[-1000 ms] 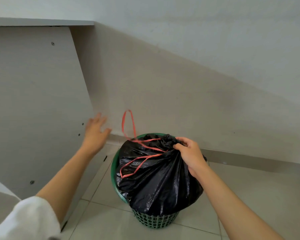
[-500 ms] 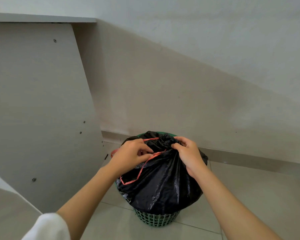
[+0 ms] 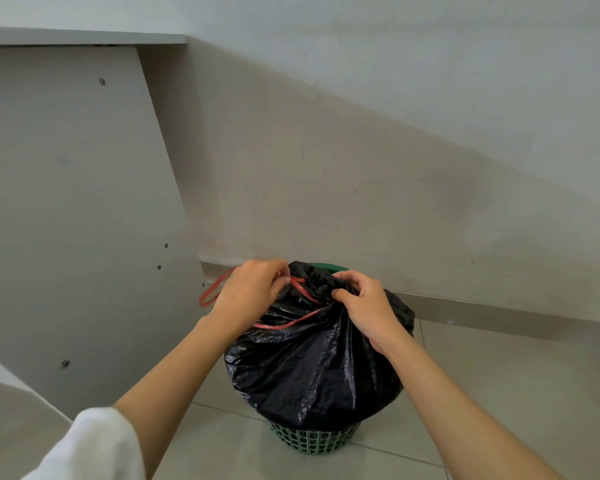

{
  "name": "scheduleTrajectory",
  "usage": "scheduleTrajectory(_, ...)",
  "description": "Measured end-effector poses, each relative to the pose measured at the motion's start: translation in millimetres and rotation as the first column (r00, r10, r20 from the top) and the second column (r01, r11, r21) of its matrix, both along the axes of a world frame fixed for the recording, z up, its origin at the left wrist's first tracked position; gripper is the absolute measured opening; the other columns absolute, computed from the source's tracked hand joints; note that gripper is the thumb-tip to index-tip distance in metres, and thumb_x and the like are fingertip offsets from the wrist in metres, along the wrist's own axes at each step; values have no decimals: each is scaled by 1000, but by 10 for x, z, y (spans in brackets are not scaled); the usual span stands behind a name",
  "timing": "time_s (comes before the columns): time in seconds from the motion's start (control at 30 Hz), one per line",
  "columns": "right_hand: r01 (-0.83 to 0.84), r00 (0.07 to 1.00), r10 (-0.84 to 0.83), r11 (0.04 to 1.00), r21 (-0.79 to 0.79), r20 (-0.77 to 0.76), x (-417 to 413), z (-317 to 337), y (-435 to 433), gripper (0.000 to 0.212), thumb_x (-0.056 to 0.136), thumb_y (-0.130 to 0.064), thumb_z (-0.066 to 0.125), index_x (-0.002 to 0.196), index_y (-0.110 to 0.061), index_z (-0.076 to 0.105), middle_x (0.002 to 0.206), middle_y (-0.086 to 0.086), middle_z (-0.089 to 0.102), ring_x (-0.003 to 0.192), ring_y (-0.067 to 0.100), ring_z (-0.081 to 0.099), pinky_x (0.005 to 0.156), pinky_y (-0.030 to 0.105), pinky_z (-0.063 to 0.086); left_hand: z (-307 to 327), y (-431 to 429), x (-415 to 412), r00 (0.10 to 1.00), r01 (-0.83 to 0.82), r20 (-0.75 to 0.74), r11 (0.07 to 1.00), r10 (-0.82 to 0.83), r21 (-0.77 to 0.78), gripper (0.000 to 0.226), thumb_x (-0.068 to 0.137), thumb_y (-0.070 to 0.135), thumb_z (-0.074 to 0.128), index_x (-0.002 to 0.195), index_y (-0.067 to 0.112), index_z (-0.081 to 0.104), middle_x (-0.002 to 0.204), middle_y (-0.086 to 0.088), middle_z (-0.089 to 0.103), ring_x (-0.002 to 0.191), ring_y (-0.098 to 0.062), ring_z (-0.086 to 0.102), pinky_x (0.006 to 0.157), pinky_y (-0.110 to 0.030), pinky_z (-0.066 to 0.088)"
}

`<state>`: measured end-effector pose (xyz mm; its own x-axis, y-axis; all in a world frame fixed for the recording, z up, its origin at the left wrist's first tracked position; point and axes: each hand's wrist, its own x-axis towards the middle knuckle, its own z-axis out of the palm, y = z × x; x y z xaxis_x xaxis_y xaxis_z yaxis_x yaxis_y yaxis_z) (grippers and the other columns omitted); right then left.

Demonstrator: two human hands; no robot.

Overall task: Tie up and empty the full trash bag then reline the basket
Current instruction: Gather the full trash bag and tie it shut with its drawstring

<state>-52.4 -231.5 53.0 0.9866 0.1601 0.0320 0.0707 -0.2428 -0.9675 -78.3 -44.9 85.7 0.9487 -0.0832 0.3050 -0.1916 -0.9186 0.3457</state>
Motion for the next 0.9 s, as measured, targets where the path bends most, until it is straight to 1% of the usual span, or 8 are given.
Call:
scheduleTrajectory(0.2,13,1000,-13,999,35,-8,8,-4,-47,22,89,-3,56,98,-23,59,102,-6,62,104,13,58,88,24,43,-57,18,7,997,-10,-83,994,1,-107,9,85,17,62,80,19,68,77,9,50,72,-11,49,64,-25,38)
scheduleTrajectory(0.3,-10,1000,10,999,33,0,-8,2,-39,22,89,-4,56,98,-24,59,101,-9,61,104,11,56,88,22,41,-80,-14,-16,999,-30,28,997,32,-77,9,88,16,59,83,14,66,77,4,45,70,-13,46,61,-26,37)
scheduleTrajectory(0.43,-40,999,39,999,32,26,-19,38,-8,22,89,-4,56,94,-26,58,95,-17,58,97,5,55,88,22,39,-80,-123,-20,981,-71,181,997,74,-23,12,92,15,54,87,10,64,77,0,62,70,-18,55,59,-30,42)
scheduleTrajectory(0.5,-49,998,48,998,31,28,-17,55,-11,21,89,-4,56,96,-24,58,94,-18,58,95,2,54,87,21,37,-86,-192,-12,979,-120,135,967,153,-225,13,91,14,56,87,11,68,76,0,69,71,-16,63,64,-27,50)
scheduleTrajectory(0.53,-50,998,50,998,27,30,-13,47,-13,21,89,-4,56,98,-23,59,96,-16,59,98,4,54,88,21,37,-91,-225,1,980,-141,71,900,186,-412,13,90,12,57,87,12,70,78,2,71,74,-12,66,69,-23,52)
scheduleTrajectory(0.6,-50,998,50,999,12,24,-12,29,-13,20,89,-5,57,100,-21,60,102,-10,61,105,7,54,90,23,38,-87,-335,4,983,-180,-134,577,122,-797,15,90,11,57,89,15,72,89,1,73,83,-8,68,80,-20,53)
scheduleTrajectory(0.67,-42,999,42,999,18,11,-11,13,-12,19,89,-6,57,102,-19,62,107,-5,64,107,11,57,95,30,44,-140,-428,18,976,-211,-217,330,20,-920,12,89,15,62,93,15,73,95,-2,74,88,-8,68,81,-20,53)
scheduleTrajectory(0.9,-122,992,122,992,17,19,-32,-15,-119,21,90,-4,56,103,-20,62,112,-6,64,112,8,56,102,31,43,-243,-452,171,940,-333,-322,96,113,-938,7,80,3,70,86,2,72,67,-3,72,64,-10,67,62,-15,53)
